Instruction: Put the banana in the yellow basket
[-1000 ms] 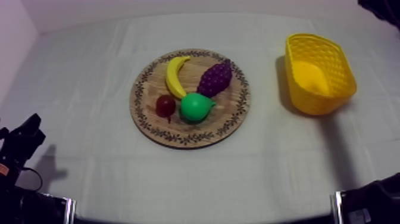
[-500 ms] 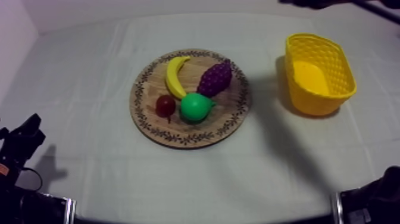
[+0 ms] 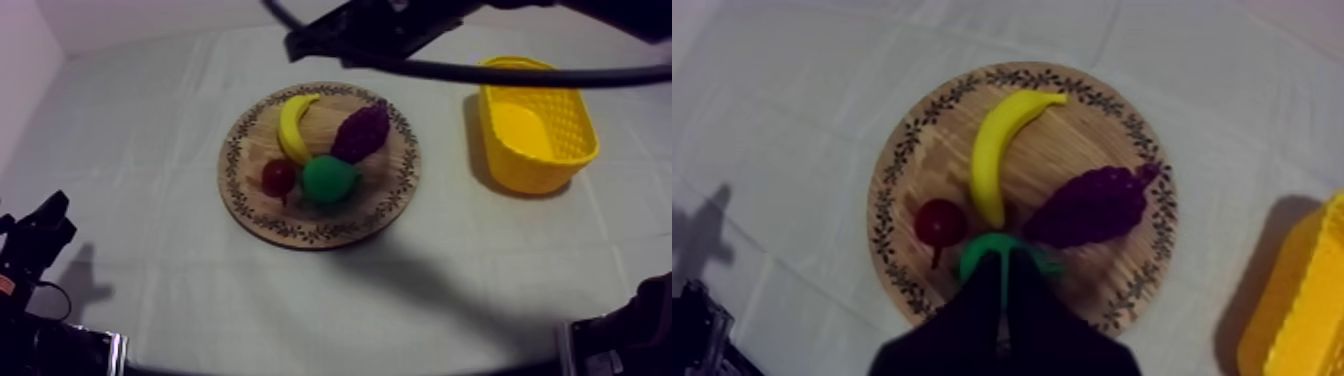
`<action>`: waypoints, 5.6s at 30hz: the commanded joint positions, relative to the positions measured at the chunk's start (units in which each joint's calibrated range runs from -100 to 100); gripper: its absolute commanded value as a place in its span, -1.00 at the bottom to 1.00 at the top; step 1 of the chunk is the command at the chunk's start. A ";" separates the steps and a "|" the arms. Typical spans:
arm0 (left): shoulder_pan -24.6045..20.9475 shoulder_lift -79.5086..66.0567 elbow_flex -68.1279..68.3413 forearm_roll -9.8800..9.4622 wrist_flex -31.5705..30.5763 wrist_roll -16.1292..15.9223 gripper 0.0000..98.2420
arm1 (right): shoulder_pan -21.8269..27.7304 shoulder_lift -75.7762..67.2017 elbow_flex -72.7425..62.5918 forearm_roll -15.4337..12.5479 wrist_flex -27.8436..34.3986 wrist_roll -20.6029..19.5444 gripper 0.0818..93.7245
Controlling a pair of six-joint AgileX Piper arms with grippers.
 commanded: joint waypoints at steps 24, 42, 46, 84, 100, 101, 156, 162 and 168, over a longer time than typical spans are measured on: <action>0.00 -0.03 0.03 -0.02 0.00 -0.01 -1.00 | -0.11 26.32 -36.52 -3.04 12.74 -4.44 -0.95; 0.00 -0.03 0.03 -0.02 0.00 0.00 -1.00 | 1.66 39.11 -48.56 -4.06 15.65 -4.74 -0.93; 0.00 -0.03 0.03 -0.02 0.00 0.01 -1.00 | 1.89 41.71 -51.65 -4.10 16.33 -4.41 -0.93; 0.00 -0.03 0.03 -0.02 0.00 0.04 -1.00 | 3.63 44.69 -45.48 -5.67 17.53 -4.74 0.36; 0.00 -0.03 0.03 -0.02 0.00 0.00 -1.00 | 3.74 44.60 -43.90 -6.48 17.40 -4.59 0.64; 0.00 -0.03 0.03 -0.02 0.00 -0.01 -1.00 | 3.77 44.67 -44.08 -6.53 17.47 -4.56 0.64; 0.00 -0.03 0.03 -0.02 0.00 -0.01 -1.00 | 4.54 60.60 -59.76 -10.65 16.11 0.26 -0.17; 0.00 -0.03 0.03 -0.02 0.00 -0.01 -1.00 | 4.72 61.65 -60.02 -11.36 15.43 1.31 -0.32; 0.00 -0.03 0.03 -0.02 0.00 -0.01 -1.00 | 4.88 62.36 -59.55 -12.26 14.20 2.41 -0.48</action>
